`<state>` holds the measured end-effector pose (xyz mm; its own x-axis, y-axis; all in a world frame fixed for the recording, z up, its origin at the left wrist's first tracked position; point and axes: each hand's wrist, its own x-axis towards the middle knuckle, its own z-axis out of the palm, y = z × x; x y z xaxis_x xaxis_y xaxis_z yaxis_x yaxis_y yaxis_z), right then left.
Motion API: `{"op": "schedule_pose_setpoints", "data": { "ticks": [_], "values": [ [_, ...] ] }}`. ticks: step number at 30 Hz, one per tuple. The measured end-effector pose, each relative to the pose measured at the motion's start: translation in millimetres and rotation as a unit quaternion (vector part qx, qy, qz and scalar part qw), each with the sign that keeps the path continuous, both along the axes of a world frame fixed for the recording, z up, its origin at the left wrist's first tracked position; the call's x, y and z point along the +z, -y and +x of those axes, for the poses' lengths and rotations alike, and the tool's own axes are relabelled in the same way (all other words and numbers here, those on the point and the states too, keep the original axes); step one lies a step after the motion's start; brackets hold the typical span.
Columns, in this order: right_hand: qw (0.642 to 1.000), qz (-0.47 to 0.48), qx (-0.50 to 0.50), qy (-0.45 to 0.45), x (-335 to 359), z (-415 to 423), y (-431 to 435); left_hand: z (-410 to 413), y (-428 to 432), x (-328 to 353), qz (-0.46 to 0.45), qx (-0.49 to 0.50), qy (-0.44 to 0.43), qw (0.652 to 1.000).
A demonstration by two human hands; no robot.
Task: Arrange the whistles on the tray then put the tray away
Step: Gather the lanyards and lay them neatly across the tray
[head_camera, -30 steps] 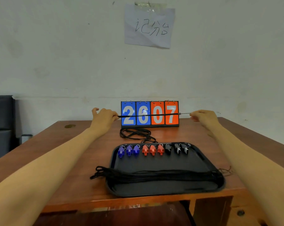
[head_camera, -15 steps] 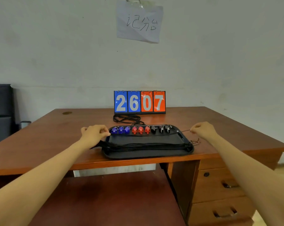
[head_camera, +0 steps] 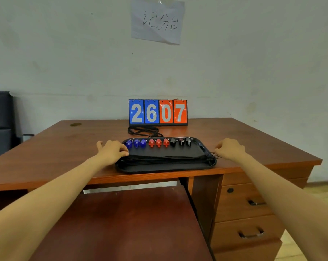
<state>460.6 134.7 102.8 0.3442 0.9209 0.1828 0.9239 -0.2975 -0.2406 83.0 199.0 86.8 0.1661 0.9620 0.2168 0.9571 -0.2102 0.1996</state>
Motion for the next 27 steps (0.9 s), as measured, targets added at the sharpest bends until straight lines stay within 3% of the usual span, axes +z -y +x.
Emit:
{"op": "schedule_pose_setpoints", "data": {
  "ticks": [4,7,11,17,23,27],
  "values": [
    [0.993,0.012,0.088,0.074,2.3,-14.8,-4.5,7.2,3.1,-0.2,0.009,-0.034,-0.032,0.999],
    [0.980,-0.038,0.146,0.132,-1.5,-26.8,-5.4,14.8,8.4,-0.1,0.005,-0.051,-0.038,0.998],
    [0.972,-0.094,0.139,0.165,-8.7,-32.4,-3.0,17.1,10.9,-3.9,-0.013,-0.062,-0.060,0.996],
    [0.967,-0.091,0.154,0.179,-5.9,-37.6,-8.2,19.4,7.5,-2.2,-0.017,-0.066,-0.052,0.996],
    [0.965,0.006,0.239,0.105,15.1,-78.6,-42.8,34.9,-20.1,19.2,0.029,-0.066,0.002,0.997],
    [0.965,0.010,0.259,0.040,26.2,-102.8,-87.0,40.4,-61.5,35.7,0.041,-0.063,0.001,0.997]
  ]
}}
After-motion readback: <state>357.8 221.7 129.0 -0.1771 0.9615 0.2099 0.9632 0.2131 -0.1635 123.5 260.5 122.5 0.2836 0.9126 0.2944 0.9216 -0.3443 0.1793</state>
